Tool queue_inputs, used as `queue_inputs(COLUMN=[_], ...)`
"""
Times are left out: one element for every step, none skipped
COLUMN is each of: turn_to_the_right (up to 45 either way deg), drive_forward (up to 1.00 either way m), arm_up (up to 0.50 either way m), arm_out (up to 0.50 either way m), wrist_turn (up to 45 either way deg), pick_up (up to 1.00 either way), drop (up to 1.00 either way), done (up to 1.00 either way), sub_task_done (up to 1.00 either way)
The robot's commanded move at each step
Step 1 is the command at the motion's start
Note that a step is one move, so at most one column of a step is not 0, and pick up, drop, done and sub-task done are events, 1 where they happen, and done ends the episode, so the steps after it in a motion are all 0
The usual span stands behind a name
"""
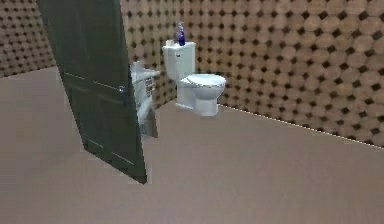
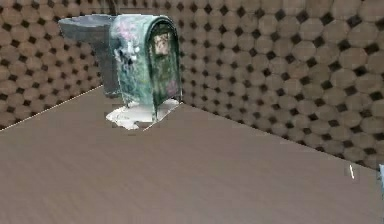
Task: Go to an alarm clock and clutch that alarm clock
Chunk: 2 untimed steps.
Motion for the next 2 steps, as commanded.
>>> queue_inputs(turn_to_the_right=[18.0, 0.0], drive_forward=[0.0, 0.25], arm_up=[0.0, 0.0], arm_out=[0.0, 0.0], wrist_turn=[0.0, 0.0], pick_up=[0.0, 0.0], drop=[0.0, 0.0], done=[0.0, 0.0], sub_task_done=[0.0, 0.0])
